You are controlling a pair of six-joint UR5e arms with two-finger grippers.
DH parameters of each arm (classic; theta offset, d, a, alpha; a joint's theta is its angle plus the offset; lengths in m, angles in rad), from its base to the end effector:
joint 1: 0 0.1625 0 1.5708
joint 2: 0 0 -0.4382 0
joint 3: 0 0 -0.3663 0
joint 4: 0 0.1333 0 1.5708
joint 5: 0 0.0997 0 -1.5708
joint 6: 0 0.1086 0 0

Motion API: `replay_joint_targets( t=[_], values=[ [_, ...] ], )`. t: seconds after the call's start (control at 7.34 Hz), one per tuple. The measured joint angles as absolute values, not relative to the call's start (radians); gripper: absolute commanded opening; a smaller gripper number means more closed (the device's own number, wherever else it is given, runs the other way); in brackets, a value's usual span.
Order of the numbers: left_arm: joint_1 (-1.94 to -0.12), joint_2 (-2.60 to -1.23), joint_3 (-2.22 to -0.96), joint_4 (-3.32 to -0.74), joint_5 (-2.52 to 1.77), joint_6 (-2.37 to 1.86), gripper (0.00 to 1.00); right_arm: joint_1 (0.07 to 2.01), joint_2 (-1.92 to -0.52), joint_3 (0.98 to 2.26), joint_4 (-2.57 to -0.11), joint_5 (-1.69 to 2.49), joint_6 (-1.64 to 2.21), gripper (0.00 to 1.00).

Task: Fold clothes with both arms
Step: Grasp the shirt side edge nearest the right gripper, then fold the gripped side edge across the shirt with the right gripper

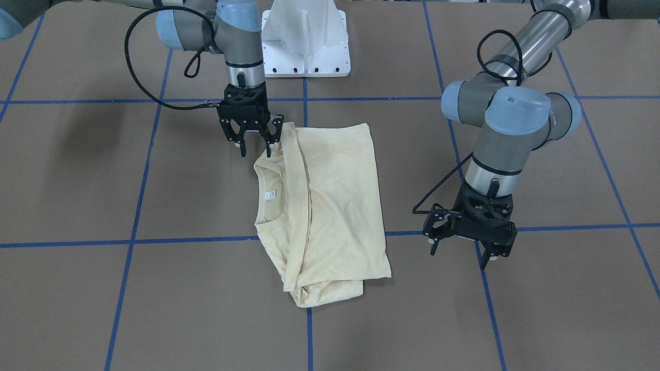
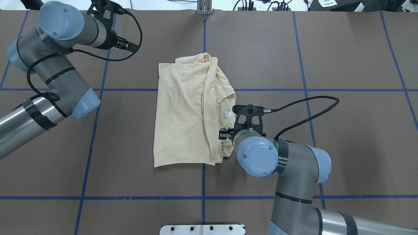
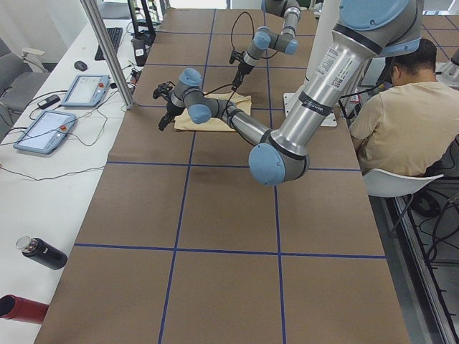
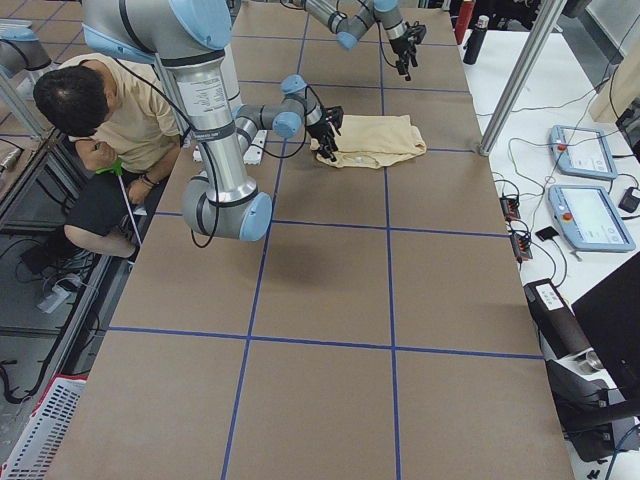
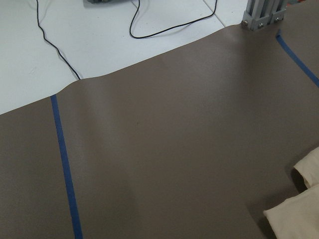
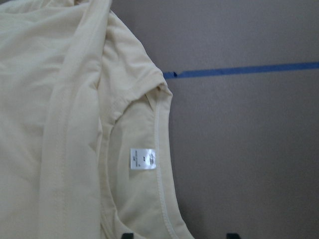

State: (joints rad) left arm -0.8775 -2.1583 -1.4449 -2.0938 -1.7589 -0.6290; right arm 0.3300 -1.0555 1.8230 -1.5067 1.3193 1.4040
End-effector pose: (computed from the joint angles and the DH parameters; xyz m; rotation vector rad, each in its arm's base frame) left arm 0.3700 -0.6221 0.3400 0.6692 0.7395 0.1515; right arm -0.5388 -0.3540 0.2866 0.4340 -0.7454 0.2575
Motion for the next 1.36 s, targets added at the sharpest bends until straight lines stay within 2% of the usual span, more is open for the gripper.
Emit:
replay_joint_targets(
  t=[0.27,0.82,0.95,1.36],
  values=[
    [-0.876,-2.158,-1.447,-2.095,-1.759,-0.629,1.00,0.378,-0.930,1.735,-1.592,1.342,1.378,1.00],
    [-0.876,-2.157,-1.450,-2.096,-1.759,-0.627,1.00,0.437,-0.626,1.318,-1.613,1.401,1.357,1.00],
    [-0.876,-2.157,-1.450,-2.097,-1.759,-0.627,1.00,0.452,-0.587,1.255,-1.614,1.436,1.332,1.00],
    [-0.876,-2.157,-1.450,-2.097,-1.759,-0.627,1.00,0.473,-0.555,1.178,-1.623,1.524,1.276,1.00]
  ],
)
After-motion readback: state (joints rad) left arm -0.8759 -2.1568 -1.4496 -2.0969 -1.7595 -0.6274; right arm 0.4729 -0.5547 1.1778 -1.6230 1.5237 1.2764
